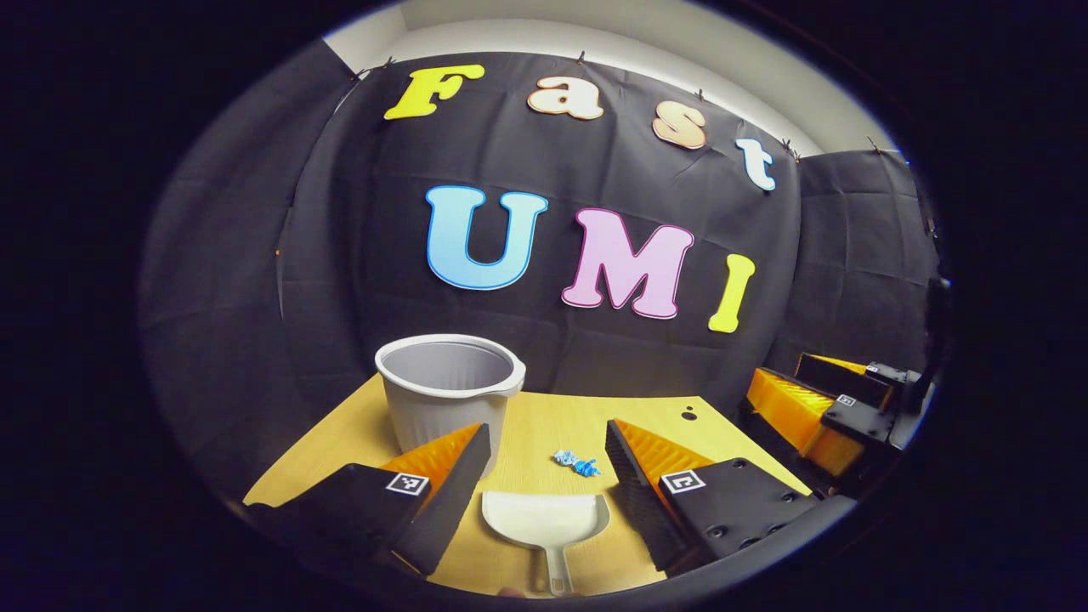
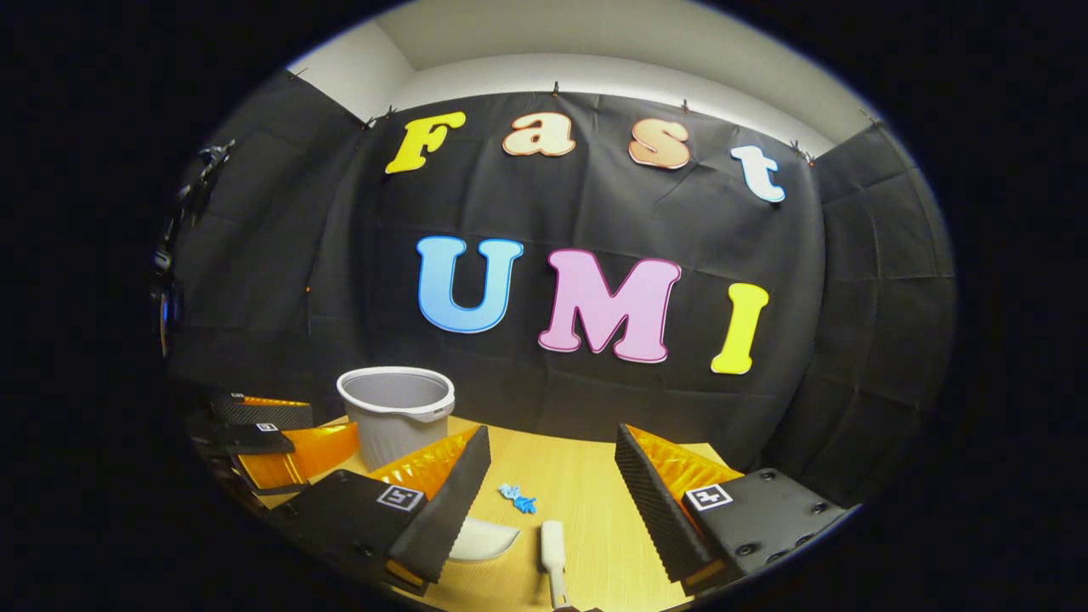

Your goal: Pick up the small broom and dustpan from the desktop, sweep the trash into the dustpan with the broom, and then empty the trash into the garbage bin.

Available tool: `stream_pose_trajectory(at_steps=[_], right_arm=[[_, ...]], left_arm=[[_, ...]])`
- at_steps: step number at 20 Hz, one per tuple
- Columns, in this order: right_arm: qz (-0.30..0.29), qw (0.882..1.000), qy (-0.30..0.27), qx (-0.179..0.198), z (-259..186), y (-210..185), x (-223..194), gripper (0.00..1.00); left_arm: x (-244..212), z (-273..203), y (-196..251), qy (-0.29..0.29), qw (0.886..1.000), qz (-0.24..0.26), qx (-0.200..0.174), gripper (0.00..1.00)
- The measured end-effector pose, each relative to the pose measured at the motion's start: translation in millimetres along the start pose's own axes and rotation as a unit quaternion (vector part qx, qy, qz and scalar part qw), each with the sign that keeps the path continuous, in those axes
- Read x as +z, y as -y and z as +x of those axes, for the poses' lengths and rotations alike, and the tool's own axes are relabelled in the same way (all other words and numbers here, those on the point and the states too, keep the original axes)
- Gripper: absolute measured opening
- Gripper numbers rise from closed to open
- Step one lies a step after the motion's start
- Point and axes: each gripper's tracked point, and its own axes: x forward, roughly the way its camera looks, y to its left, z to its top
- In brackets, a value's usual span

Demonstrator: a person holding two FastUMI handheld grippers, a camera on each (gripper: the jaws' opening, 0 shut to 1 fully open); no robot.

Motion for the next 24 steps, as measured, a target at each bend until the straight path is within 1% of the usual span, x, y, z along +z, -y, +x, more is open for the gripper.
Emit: stream_pose_trajectory(at_steps=[2,4,6,7,8,9,10,11,13,15,17,19,20,21,23,24], right_arm=[[0.009,1.0,-0.013,-0.005,12,3,-10,0.95],[0.034,0.999,-0.034,-0.006,23,6,-15,0.95],[0.039,0.999,-0.03,-0.01,28,11,-14,0.96],[0.032,0.999,-0.028,-0.012,31,17,-15,0.96],[0.027,0.999,-0.03,-0.011,32,20,-18,0.96],[0.025,0.999,-0.036,-0.008,34,22,-25,0.96],[0.024,0.999,-0.044,-0.006,34,25,-33,0.95],[0.024,0.998,-0.052,-0.004,34,28,-40,0.95],[0.027,0.997,-0.073,-0.001,35,33,-53,0.96],[0.036,0.996,-0.082,-0.001,33,39,-58,0.96],[0.05,0.995,-0.084,0.003,32,40,-61,0.96],[0.047,0.994,-0.095,0.007,31,40,-70,0.96],[0.046,0.994,-0.099,0.007,30,41,-73,1.0],[0.049,0.993,-0.103,0.008,29,42,-77,0.96],[0.062,0.991,-0.115,0.007,27,44,-84,0.96],[0.063,0.991,-0.121,0.004,24,46,-87,0.96]], left_arm=[[-7,8,3,-0.013,1.0,0.005,-0.004,0.81],[-26,16,6,-0.055,0.998,0.004,-0.005,0.81],[-46,24,16,-0.088,0.996,0.005,-0.023,0.82],[-66,31,15,-0.122,0.992,0.018,-0.019,0.82],[-88,30,14,-0.172,0.985,0.03,-0.013,0.82],[-109,34,15,-0.204,0.978,0.034,-0.01,0.82],[-131,35,19,-0.23,0.973,0.03,-0.012,0.84],[-150,35,20,-0.255,0.966,0.022,-0.014,0.84],[-181,28,18,-0.326,0.945,0.005,-0.008,0.83],[-217,20,16,-0.4,0.916,-0.007,0.002,0.84],[-246,23,7,-0.449,0.893,-0.002,0.018,0.84],[-264,32,1,-0.479,0.877,0.02,0.021,0.84],[-268,37,-2,-0.493,0.869,0.029,0.021,0.84],[-273,40,-2,-0.508,0.86,0.034,0.018,0.84],[-280,49,-1,-0.531,0.847,0.038,0.017,0.84],[-283,51,0,-0.545,0.837,0.041,0.015,0.84]])
